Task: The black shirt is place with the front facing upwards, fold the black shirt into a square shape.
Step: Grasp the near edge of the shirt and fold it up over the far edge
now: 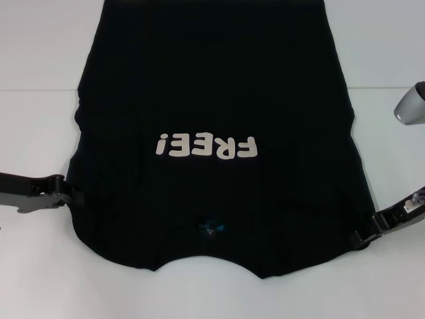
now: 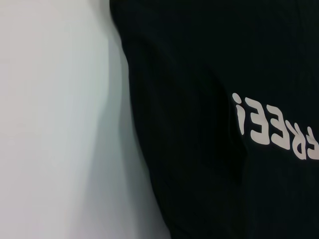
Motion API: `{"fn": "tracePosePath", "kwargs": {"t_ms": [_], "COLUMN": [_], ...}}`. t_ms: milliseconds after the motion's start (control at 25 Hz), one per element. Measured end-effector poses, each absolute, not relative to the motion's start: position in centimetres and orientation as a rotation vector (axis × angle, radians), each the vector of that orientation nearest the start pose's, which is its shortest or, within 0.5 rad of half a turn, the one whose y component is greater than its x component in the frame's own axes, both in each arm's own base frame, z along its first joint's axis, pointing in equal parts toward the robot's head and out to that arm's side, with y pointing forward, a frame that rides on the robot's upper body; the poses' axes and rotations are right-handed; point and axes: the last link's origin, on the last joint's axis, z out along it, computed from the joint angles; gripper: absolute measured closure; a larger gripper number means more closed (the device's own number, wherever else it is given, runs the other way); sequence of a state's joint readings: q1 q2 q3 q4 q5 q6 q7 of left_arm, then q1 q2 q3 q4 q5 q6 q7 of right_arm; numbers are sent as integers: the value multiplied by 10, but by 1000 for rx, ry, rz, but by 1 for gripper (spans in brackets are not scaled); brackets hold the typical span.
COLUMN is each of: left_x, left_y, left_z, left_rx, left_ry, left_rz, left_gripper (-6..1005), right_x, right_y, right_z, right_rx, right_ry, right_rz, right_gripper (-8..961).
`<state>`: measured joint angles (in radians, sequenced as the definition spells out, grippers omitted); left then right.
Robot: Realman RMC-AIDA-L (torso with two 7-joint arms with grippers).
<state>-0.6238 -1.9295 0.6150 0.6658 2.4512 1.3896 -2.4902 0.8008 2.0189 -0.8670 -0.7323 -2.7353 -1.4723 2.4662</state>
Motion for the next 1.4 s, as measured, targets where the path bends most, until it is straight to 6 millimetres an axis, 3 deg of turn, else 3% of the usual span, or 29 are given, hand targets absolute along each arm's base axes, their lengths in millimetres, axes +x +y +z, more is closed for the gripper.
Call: {"fn": "tracePosePath", "kwargs": {"t_ms": [560, 680, 880, 1120, 1400], "left_x": [-322, -323, -324, -324, -321], "left_y": [366, 366, 365, 365, 361], "left_z": [59, 59, 60, 60, 63], "left_rx": [-2036, -2035, -2034, -2036, -2056], "left_ry": [-1884, -1886, -1885, -1887, -1899], "left_rz": [-247, -247, -246, -254, -333], "left_gripper": [973, 972, 970, 967, 964], "right_x": [262, 262, 262, 261, 255], "right_y": [381, 381, 382, 382, 385], "right_z": [11, 11, 11, 12, 31], "right_rx": [-2406, -2405, -2404, -2405, -2405], "right_ry": [1511, 1509, 1509, 1507, 1498], "right_rz": [-394, -397, -398, -388, -289], "right_gripper": [566, 777, 909, 908, 908]}}
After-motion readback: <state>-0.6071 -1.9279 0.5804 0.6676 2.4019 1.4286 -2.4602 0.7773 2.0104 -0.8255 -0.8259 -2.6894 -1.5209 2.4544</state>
